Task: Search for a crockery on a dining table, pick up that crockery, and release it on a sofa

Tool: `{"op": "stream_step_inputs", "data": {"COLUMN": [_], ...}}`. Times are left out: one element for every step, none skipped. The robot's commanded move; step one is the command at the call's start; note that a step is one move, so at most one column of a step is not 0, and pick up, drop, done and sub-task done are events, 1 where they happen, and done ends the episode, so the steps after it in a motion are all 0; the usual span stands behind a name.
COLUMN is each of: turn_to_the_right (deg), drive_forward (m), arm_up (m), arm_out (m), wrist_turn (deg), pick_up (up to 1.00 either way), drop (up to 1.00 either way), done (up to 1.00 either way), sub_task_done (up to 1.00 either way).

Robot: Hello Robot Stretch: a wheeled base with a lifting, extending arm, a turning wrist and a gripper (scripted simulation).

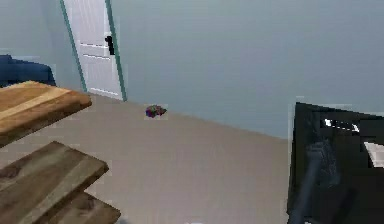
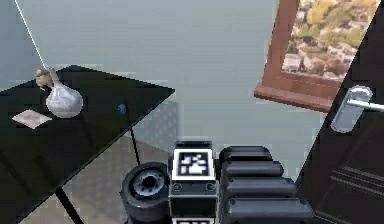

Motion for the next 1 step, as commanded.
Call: {"op": "stream_step_inputs", "data": {"turn_to_the_right": [0.0], "drive_forward": [0.30], "arm_up": [0.00], "arm_out": [0.00], "wrist_turn": [0.0], "pick_up": [0.00], "drop": [0.00], "done": [0.00], "sub_task_done": [0.00]}}
